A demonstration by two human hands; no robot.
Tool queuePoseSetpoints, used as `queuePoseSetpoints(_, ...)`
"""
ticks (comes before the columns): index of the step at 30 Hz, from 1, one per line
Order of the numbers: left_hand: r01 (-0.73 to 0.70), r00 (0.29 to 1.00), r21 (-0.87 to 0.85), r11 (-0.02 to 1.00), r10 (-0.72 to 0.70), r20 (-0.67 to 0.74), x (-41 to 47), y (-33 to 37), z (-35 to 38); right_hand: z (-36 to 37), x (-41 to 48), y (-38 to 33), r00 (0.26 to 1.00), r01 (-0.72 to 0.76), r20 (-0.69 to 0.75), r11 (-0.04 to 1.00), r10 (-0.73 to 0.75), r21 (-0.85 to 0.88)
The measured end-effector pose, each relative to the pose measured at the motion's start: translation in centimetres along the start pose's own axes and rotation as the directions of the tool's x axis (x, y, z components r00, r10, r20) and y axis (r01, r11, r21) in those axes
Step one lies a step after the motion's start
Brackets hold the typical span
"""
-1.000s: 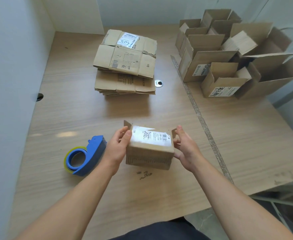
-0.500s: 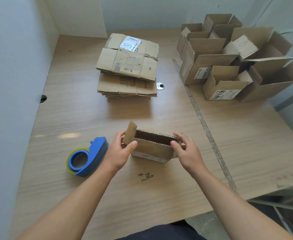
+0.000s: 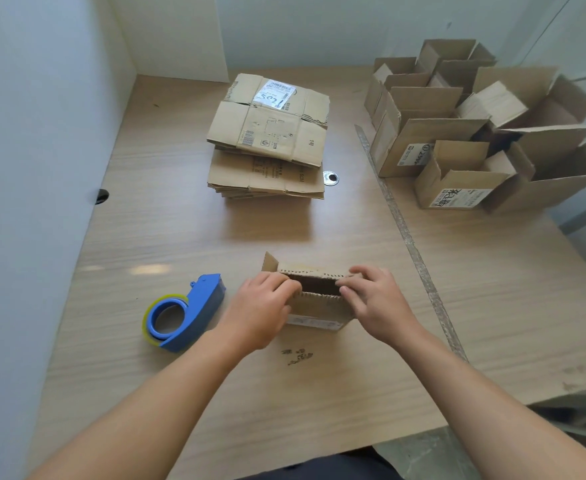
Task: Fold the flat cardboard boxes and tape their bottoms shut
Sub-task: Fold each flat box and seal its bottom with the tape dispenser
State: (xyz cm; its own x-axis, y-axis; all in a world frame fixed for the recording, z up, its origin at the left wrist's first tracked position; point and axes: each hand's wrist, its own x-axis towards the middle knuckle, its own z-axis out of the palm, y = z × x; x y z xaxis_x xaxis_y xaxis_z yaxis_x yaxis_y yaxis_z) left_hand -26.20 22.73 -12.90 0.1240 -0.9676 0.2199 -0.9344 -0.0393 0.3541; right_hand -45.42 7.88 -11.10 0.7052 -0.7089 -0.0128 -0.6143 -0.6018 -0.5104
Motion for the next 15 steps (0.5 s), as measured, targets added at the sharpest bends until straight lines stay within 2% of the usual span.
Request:
queuePoseSetpoints(3,-0.120,0.987,-0.014,0.993,0.118,-0.105,-0.8,-0.4,0.9,-0.5,0.5,0.1,0.997,-0.078,0.025,0.997,0.078,0.022)
queuePoseSetpoints(6,-0.230,0.967,0.012,0.973,0.230,-0.114,-1.8,-1.0,1.5,-0.9,1.1,-0.2,0.985,-0.134,0.109,0.991,0.134,-0.009)
queuePoseSetpoints(8,-0.247,0.963,0.052,0.968,0.251,-0.095,-2.4,-1.5,1.6,-0.9,1.2,-0.6,0.975,-0.154,0.145,0.984,0.166,-0.085)
queuePoseSetpoints(10,-0.204,0.973,0.071,0.976,0.211,-0.097,-2.7,-2.0,1.3,-0.8,1.1,-1.2,0.975,-0.148,0.135,0.972,0.174,-0.183)
queuePoseSetpoints(12,-0.120,0.985,0.069,0.990,0.127,-0.113,-2.7,-2.2,0.9,-0.3,0.3,-1.9,0.994,-0.062,0.066,0.954,0.085,-0.295)
queuePoseSetpoints(15,-0.058,0.993,0.060,0.997,0.063,-0.095,-2.8,-2.3,0.3,0.4,-1.1,-2.0,0.986,0.049,-0.131,0.928,-0.104,-0.370)
